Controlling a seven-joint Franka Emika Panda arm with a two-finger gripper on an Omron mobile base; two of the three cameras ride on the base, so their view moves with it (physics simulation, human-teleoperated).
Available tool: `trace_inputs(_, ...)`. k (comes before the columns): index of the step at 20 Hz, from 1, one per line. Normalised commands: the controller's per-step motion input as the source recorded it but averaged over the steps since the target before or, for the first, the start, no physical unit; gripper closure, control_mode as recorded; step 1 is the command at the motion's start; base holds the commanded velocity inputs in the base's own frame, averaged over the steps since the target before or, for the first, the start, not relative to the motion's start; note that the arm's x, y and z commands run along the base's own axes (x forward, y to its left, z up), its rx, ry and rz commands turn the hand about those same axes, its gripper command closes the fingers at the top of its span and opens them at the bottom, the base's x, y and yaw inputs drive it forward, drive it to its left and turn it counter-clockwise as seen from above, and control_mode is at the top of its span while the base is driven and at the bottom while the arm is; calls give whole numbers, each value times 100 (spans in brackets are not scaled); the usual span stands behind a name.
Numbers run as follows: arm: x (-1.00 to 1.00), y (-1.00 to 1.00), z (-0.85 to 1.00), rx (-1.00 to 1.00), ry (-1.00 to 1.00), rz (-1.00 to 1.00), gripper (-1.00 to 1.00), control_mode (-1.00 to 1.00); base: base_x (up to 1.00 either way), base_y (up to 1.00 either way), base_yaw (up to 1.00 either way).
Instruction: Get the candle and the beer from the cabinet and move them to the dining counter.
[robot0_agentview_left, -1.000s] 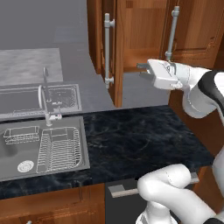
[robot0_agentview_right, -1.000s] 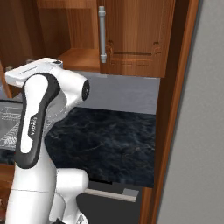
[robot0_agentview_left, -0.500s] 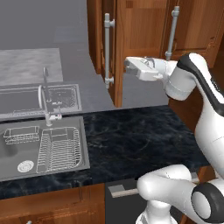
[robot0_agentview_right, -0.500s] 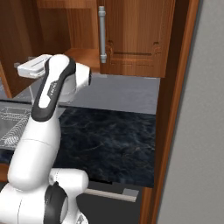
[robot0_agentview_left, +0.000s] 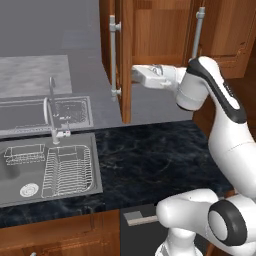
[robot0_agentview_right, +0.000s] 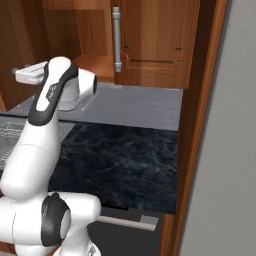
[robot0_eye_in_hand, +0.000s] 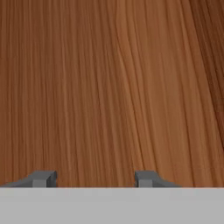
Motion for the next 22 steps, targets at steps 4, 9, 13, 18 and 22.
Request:
trace_inputs(4,8,87,-8,-5,1,-1,-100,-100,0,0,0)
trace_inputs(9,1,30,0,-1,-6,-2,-100,-100,0,0,0)
trace_inputs(13,0,-59,4,6,-16,-1,-100,-100,0,0,0)
trace_inputs(18,0,-91,8,3,-9,-9,-100,-100,0,0,0)
trace_inputs(22,0,-91,9,0,-3,-21,-100,-100,0,0,0)
